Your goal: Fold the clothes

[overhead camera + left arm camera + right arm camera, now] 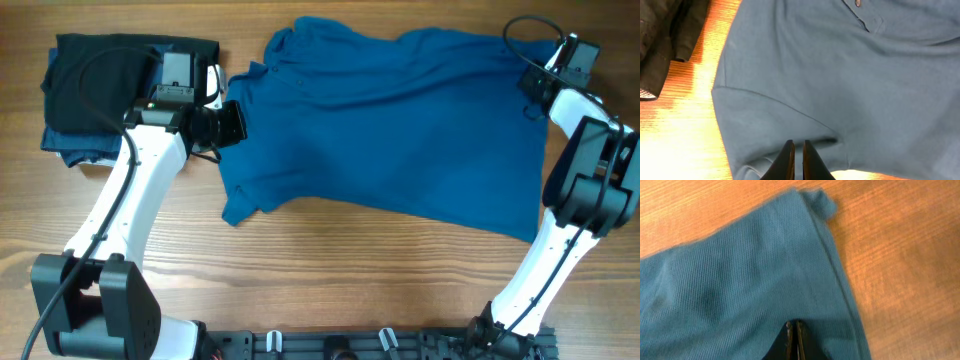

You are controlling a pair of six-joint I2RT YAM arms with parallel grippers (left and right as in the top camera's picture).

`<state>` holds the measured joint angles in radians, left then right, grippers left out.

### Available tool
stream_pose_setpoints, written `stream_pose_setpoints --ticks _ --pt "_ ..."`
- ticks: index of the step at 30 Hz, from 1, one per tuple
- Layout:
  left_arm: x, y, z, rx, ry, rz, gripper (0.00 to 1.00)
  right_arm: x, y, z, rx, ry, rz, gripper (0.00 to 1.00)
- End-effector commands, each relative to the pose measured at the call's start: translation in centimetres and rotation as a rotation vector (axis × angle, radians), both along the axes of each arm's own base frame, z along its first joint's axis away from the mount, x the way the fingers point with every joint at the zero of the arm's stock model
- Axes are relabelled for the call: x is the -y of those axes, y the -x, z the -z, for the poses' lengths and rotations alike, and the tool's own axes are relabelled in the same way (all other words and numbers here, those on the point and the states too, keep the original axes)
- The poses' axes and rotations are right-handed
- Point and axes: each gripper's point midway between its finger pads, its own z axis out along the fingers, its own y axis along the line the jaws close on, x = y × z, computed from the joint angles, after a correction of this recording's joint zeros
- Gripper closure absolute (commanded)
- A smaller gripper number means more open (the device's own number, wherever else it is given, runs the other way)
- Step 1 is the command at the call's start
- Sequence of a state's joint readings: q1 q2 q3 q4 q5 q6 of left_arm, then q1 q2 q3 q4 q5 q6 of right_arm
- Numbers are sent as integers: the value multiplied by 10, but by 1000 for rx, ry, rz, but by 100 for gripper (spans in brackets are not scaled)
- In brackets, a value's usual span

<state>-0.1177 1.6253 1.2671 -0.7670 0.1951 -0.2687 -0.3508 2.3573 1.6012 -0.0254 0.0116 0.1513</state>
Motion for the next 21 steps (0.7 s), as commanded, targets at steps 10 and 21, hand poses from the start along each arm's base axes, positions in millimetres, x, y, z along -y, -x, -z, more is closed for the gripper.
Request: stream_pose_setpoints --ticks 10,21 --pt "-2 9 6 -42 -13 -14 92 19 -28 -111 42 56 -16 63" --pt "18 81 13 -298 -78 -103 58 -51 113 -203 -244 -233 49 53"
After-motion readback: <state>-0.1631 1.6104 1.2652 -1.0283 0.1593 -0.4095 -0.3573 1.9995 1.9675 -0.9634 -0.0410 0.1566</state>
